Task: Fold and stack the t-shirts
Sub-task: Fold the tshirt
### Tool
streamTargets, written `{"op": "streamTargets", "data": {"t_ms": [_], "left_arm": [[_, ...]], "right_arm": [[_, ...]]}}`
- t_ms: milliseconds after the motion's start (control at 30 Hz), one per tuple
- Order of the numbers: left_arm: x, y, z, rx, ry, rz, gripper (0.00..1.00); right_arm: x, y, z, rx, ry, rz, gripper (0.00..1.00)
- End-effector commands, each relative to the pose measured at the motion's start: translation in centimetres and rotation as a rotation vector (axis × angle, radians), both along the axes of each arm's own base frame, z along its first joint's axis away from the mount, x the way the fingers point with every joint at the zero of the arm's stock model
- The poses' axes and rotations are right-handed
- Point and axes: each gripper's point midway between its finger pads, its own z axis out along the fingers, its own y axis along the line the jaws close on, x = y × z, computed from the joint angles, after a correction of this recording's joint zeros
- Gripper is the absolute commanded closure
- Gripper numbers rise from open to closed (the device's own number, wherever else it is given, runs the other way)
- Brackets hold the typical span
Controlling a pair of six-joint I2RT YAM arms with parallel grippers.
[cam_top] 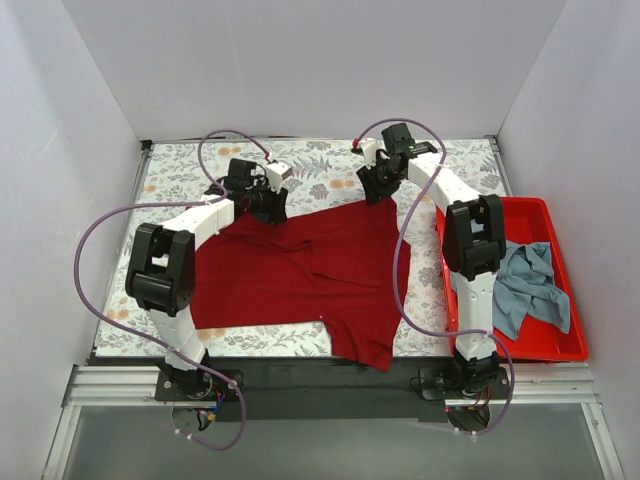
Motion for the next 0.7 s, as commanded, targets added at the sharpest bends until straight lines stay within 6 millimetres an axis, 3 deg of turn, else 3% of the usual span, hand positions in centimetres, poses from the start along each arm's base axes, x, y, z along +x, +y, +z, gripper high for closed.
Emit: {"op": "streamTargets", "data": {"t_ms": [0, 133, 233, 367, 467, 667], "left_arm": [[2.2, 1.1, 2.0, -0.046, -0.007, 0.074, 0.69], [2.5, 2.3, 2.1, -0.054, 0.016, 0.102, 0.69], [2.4, 2.4, 2.2, -0.043, 0.010, 0.091, 0.69], [2.2, 2.8, 1.8, -0.023, 0.015, 0.095, 0.69], [2.1, 2.9, 1.4, -0.020, 0.021, 0.096, 0.69], [3.0, 2.7, 0.0, -0.020, 0.044, 0.107, 0.69]], "right_arm": [[0.7, 0.9, -1.9, -0.007, 0.028, -0.002, 0.55], [1.0, -0.1, -4.3, -0.073, 0.044, -0.018, 0.56], [1.1, -2.2, -5.8, -0.163, 0.044, -0.055, 0.61], [1.8, -7.3, -6.7, -0.233, 0.059, -0.166, 0.65], [1.8, -9.5, -6.3, -0.240, 0.061, -0.210, 0.66], [-0.2, -9.0, -5.5, -0.185, 0.089, -0.169, 0.64]]}}
